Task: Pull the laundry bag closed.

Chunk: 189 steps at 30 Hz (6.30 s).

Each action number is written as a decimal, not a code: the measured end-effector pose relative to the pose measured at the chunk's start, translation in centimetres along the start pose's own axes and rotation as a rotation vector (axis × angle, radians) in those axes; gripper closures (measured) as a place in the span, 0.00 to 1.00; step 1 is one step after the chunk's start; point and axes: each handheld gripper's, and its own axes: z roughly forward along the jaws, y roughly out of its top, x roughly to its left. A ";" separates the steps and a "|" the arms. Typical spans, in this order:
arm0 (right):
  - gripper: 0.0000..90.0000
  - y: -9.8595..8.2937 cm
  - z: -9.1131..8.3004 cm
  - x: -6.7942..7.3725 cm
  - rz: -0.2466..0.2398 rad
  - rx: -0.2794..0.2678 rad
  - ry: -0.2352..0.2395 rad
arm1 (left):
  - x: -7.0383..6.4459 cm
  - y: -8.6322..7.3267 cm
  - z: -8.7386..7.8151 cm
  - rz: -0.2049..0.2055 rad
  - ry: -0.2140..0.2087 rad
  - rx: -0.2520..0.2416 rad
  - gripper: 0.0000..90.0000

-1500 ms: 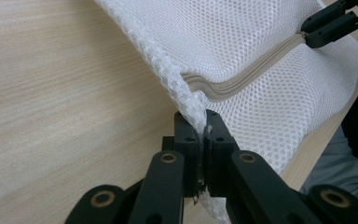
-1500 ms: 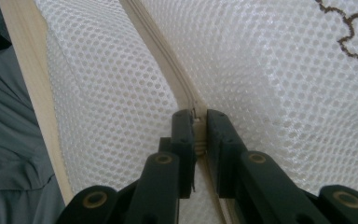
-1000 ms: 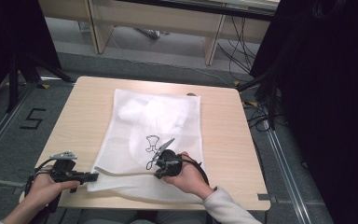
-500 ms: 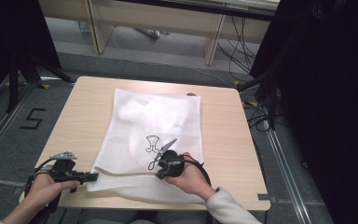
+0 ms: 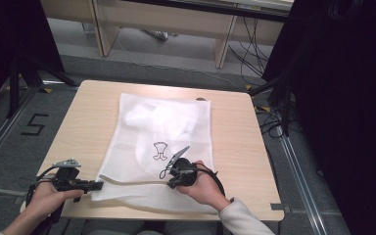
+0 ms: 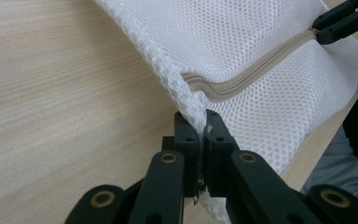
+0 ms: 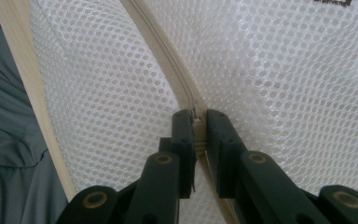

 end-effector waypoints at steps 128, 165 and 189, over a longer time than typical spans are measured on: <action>0.92 -4.7 -2.9 -1.8 0.082 0.025 -0.030 | 0.1 0.0 -0.1 0.002 -0.004 -0.004 0.95; 0.92 -5.9 -4.1 -2.3 0.110 0.023 -0.029 | 0.0 0.0 0.0 -0.005 -0.005 -0.015 0.95; 0.91 -7.4 -4.4 -2.9 0.143 0.046 -0.028 | 0.0 0.0 -0.1 -0.006 -0.007 -0.013 0.95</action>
